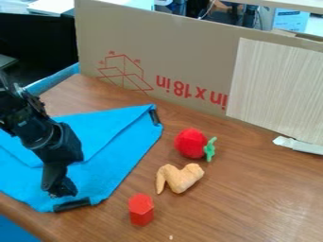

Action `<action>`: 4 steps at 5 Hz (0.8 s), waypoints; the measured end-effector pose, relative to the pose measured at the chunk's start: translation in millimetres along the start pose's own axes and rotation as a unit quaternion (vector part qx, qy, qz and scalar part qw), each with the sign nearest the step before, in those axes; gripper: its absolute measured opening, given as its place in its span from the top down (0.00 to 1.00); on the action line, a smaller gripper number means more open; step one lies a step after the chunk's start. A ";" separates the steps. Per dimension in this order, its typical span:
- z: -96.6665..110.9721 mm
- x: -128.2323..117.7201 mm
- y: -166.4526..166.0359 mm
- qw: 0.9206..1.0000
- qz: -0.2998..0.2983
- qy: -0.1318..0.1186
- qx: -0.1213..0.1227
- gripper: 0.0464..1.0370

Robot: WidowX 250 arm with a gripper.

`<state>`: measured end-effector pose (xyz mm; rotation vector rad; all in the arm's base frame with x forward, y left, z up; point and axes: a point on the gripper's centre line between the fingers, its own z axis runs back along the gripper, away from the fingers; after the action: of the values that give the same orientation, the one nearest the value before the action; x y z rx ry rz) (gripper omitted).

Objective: Fold the cloth from top left to bottom right

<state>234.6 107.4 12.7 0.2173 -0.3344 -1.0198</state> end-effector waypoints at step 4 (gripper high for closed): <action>-1.4 -7.0 14.5 0.999 0.033 -0.014 -0.020 0.04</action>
<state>243.3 120.8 15.0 0.1546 -0.3449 -0.9651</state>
